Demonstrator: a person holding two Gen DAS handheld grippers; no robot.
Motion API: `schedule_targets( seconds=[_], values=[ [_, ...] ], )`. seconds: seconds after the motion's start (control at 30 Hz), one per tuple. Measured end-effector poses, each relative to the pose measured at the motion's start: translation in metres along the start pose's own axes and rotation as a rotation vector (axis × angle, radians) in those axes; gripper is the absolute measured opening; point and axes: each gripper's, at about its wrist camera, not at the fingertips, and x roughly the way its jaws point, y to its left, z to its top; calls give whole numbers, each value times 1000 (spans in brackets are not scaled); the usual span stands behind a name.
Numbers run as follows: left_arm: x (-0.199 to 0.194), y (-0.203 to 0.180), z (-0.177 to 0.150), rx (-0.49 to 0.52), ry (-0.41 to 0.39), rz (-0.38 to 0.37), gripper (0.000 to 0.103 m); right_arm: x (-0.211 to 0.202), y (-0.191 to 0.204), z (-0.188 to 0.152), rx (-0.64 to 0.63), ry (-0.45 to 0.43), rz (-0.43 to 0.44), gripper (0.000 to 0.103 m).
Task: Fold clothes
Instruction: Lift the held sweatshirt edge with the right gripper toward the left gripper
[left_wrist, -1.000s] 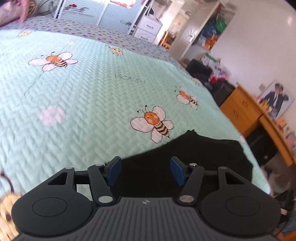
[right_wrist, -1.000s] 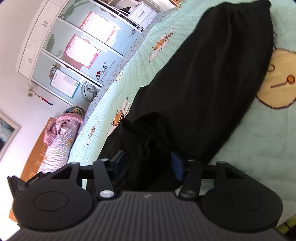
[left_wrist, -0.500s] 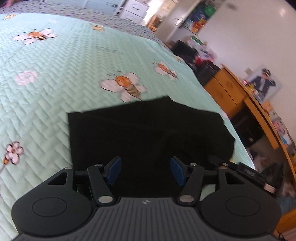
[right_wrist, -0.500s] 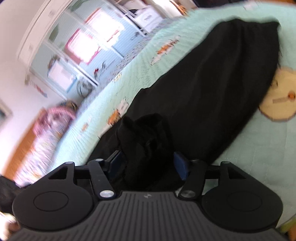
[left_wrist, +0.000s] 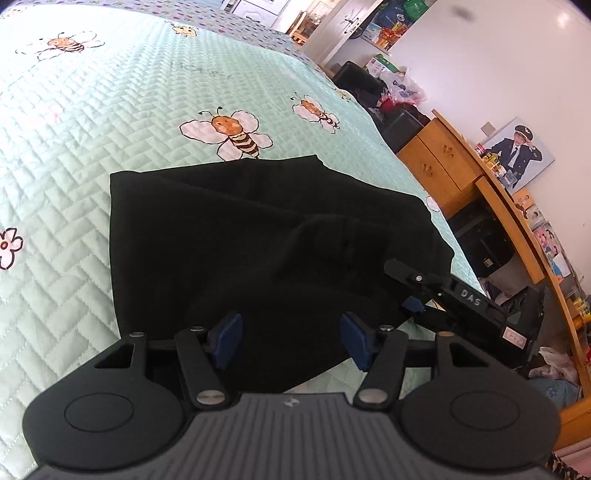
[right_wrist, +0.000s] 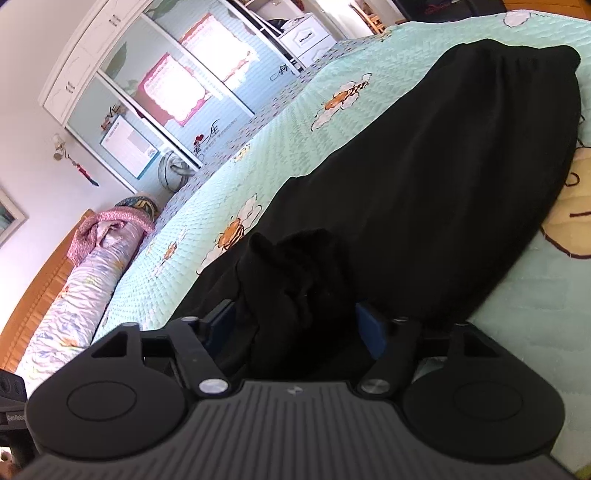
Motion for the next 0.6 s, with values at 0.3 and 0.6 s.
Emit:
schedule_targets(
  seconds=[0.3,0.6],
  values=[
    [-27,24,5,-83,-73,7,62,-10,14,7,-78,42,-33,23],
    [-88,71,2,-207,-215,22,62,-16,82,21,42,101,173,18]
  ],
)
